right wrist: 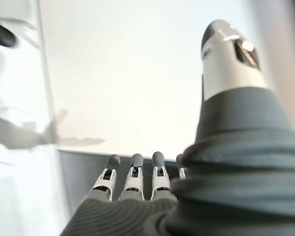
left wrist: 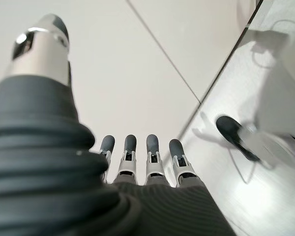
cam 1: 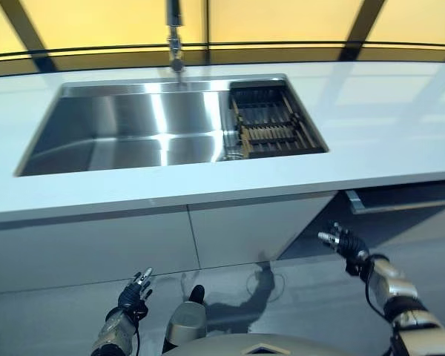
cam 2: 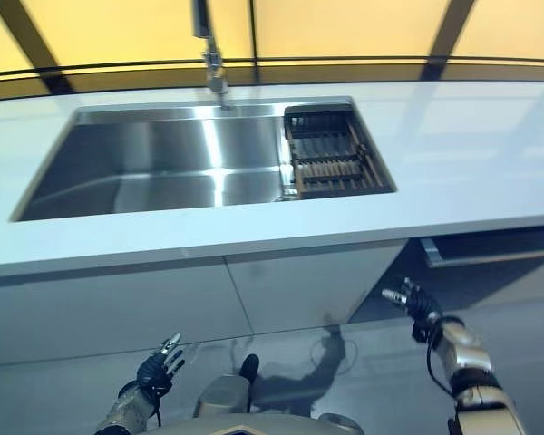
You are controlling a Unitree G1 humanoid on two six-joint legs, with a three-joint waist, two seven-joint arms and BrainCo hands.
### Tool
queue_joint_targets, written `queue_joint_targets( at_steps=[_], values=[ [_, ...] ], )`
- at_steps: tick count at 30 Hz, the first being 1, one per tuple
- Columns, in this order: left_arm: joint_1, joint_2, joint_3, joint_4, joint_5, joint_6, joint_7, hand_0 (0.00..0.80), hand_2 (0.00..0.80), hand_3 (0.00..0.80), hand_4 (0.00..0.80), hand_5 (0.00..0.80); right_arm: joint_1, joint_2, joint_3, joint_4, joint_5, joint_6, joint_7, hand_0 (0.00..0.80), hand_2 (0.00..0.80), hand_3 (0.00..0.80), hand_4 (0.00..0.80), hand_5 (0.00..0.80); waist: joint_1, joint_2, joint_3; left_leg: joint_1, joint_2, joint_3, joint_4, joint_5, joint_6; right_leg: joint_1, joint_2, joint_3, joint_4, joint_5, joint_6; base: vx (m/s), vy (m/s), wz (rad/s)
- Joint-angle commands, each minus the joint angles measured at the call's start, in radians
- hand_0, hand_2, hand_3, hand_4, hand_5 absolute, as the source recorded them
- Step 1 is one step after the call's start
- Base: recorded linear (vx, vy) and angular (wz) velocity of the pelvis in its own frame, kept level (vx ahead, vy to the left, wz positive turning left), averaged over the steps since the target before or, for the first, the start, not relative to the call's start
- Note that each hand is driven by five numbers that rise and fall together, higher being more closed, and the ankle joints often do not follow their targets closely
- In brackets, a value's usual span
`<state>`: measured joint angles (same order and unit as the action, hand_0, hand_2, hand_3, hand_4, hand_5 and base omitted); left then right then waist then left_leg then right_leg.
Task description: Take plates into dishwasher
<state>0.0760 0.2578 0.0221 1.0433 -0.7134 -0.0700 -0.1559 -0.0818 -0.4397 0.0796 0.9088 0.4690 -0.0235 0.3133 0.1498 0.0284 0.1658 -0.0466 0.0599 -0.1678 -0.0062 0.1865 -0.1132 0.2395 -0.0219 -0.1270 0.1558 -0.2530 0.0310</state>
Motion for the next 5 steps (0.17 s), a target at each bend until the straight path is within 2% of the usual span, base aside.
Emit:
queue_joint_targets(
  at_steps=[1,2,3,4,5],
  values=[
    [-0.046,-0.016,-0.025,-0.009,0.048,0.002,-0.01,0.0,0.0,0.0,0.0,0.0,-0.03,-0.001,0.013,-0.045,-0.074,-0.07,-0.068,0.0,0.0,0.0,0.0,0.0,-0.025,0.006,0.011,-0.089,-0.009,0.066,-0.021,0.076,-0.007,-0.032,0.083,-0.041,0.031,0.042,-0.081,-0.158,-0.032,0.09],
    [-0.045,-0.028,-0.037,-0.004,0.061,0.019,-0.033,0.0,0.0,0.0,0.0,0.0,0.001,0.029,0.016,-0.027,-0.131,-0.078,-0.107,0.0,0.0,0.0,0.0,0.0,-0.047,0.006,0.022,-0.109,0.019,0.155,0.0,0.103,-0.018,-0.035,0.084,-0.058,0.024,0.053,-0.074,-0.235,-0.008,0.09],
    [-0.05,-0.032,-0.047,0.007,0.077,0.035,-0.054,0.0,0.0,0.0,0.0,0.0,0.02,0.04,0.011,-0.003,-0.153,-0.072,-0.129,0.0,0.0,0.0,0.0,0.0,-0.069,0.001,0.026,-0.127,0.039,0.228,0.065,0.103,-0.023,-0.044,0.079,-0.079,0.019,0.062,-0.071,-0.302,0.014,0.5],
    [-0.054,-0.034,-0.05,0.012,0.093,0.038,-0.061,0.0,0.0,0.0,0.0,0.0,0.027,0.046,0.012,0.012,-0.164,-0.06,-0.143,0.0,0.0,0.0,0.0,0.0,-0.079,-0.006,0.028,-0.137,0.042,0.246,0.119,0.087,-0.018,-0.054,0.072,-0.09,0.015,0.072,-0.07,-0.346,0.058,1.0],
    [-0.063,-0.039,-0.051,0.01,0.091,0.046,-0.073,0.0,0.0,0.0,0.0,0.0,0.029,0.054,0.026,0.048,-0.164,-0.046,-0.158,0.0,0.0,0.0,0.0,0.0,-0.087,-0.03,0.034,-0.126,0.021,0.239,0.21,0.019,0.01,-0.068,0.04,-0.098,0.014,0.085,-0.066,-0.235,0.051,0.97]
  ],
)
